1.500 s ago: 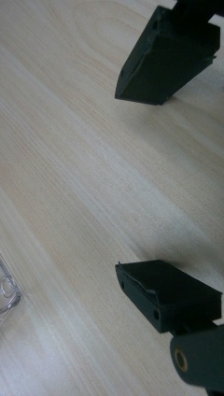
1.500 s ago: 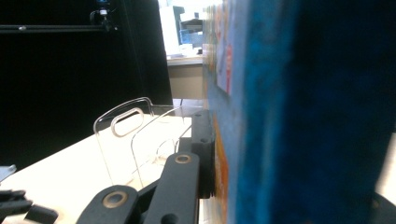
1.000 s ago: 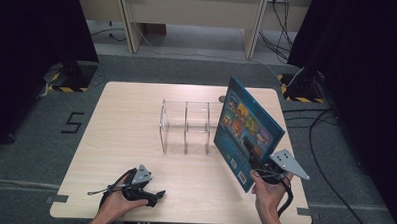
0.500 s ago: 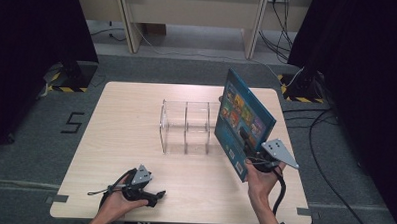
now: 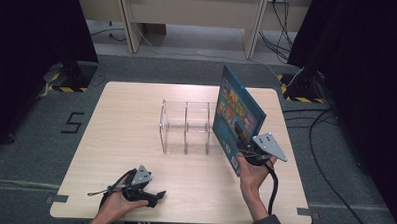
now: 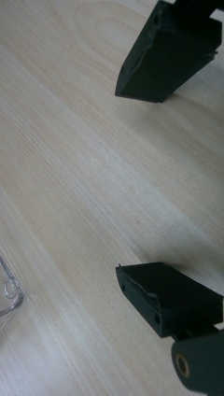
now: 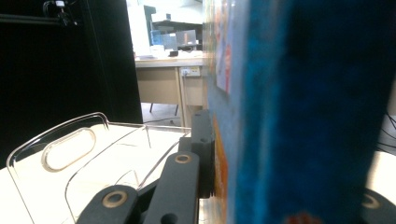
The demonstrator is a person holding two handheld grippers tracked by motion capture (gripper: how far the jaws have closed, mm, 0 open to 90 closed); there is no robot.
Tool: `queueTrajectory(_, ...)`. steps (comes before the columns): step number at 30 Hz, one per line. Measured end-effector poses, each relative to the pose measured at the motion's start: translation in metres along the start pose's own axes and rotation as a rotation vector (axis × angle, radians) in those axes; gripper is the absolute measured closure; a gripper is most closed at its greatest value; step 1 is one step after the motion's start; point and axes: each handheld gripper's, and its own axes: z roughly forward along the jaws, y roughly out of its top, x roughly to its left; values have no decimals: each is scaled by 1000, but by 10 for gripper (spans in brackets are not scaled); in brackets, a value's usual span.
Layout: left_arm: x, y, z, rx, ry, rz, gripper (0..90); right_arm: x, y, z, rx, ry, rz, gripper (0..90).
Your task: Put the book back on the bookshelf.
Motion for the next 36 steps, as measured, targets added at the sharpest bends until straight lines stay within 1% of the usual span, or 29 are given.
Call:
queueTrajectory(3, 0, 0, 0, 0, 0, 1, 107, 4, -3, 7, 0, -6, -4, 832)
queueTrajectory(6, 0, 0, 0, 3, -2, 3, 107, 5, -4, 9, 2, -13, -5, 831)
queueTrajectory(7, 0, 0, 0, 2, -3, 4, 107, 6, -4, 12, 2, -19, -15, 831)
queueTrajectory(13, -1, 0, 0, 0, -6, 4, 106, 5, -6, 17, -8, -37, -34, 831)
queueTrajectory(18, -1, 0, 0, 1, -7, 6, 103, 6, -7, 20, -8, -49, -26, 831)
queueTrajectory(21, -1, 0, 0, 1, -7, 8, 103, 6, -10, 25, -13, -53, -41, 831)
queueTrajectory(28, -2, 0, 0, 1, -11, 11, 102, 8, -12, 28, -21, -62, -47, 830)
queueTrajectory(31, -2, 0, 0, 2, -12, 14, 102, 10, -14, 29, -32, -70, -38, 830)
queueTrajectory(33, -2, 0, 0, 2, -13, 15, 102, 11, -13, 30, -33, -62, -39, 830)
queueTrajectory(35, -2, 0, 0, 2, -14, 16, 102, 12, -14, 30, -35, -68, -37, 829)
queueTrajectory(36, -2, 0, 0, 2, -14, 16, 102, 12, -15, 30, -35, -70, -43, 829)
